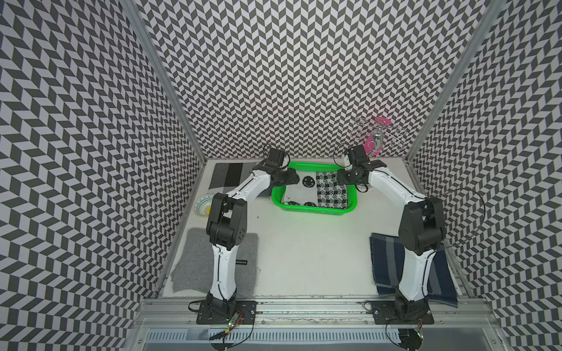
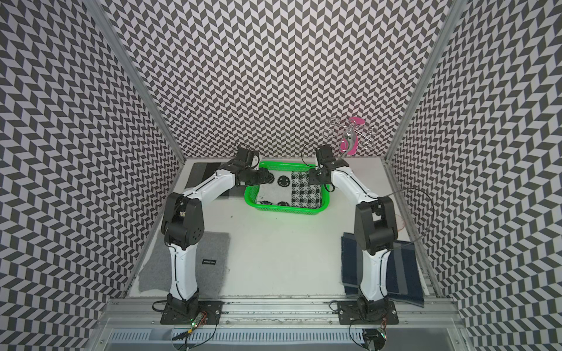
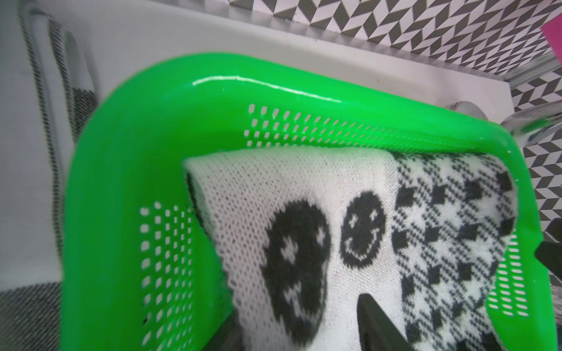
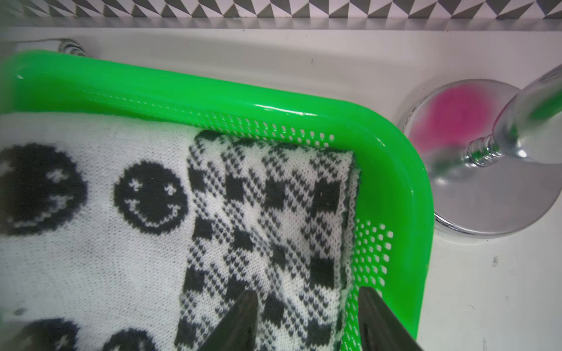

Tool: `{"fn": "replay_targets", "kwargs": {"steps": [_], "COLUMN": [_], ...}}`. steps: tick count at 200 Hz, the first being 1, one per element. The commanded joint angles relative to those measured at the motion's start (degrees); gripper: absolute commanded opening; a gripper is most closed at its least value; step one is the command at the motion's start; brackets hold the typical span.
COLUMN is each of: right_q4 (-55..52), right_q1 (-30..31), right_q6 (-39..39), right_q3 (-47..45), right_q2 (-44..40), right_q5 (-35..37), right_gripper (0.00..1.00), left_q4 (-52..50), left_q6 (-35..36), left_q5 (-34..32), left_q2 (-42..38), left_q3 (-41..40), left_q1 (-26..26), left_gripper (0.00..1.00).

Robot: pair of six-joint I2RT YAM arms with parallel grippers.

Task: Put the folded scarf in the basket
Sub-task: Place the scarf in the basket, then move the scarf to the center of the board.

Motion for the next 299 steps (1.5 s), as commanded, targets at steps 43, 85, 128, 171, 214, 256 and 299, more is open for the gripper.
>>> {"fn": "replay_targets", "kwargs": {"steps": [43,85,128,171,214,256,299], "right_q4": [-0.7,3.7,12.7,26.9,34.7,40.3,41.3], "right_q1": [5.9,13.7,24.8,33.0,36.7,38.6,41.3], "right_q6": [1.9,6.1,14.5,22.2,23.3,25.1,26.4], "right_q3": [-2.5,-12.9,-23.1,-30.0,-27.6,-23.5,-18.6], "right_q2": [-8.5,-15.0,-20.1,-18.6,-10.3,-0.4,8.2], "right_q5": [-6.5,-13.7,-20.7,-25.9,-28.1,-31.4,-32.4], "right_gripper": [0.57,0.57,0.59,0.63,0.64,0.65,0.65], "left_q4": [-3.6,-6.2,-2.8,-0.1,3.1,4.2,5.5], "left_q6": [2.1,2.3,0.3,-0.3,-1.0,-2.5,-2.9], "left_q5": [-0.9,-0.2,3.8,5.2,6.7,6.6,6.7], "left_q2": [-10.6,-15.0,-22.6,-28.8,-32.3,-33.5,-33.3], "left_q3": [-1.6,-5.5,-14.7,-24.6,-31.5,-34.9,-36.3], "left_q1": [0.8,3.3,10.9,16.5,19.7,20.3,21.3], "left_gripper": [0.61,0.62,0.62,0.62,0.60,0.60,0.60]}}
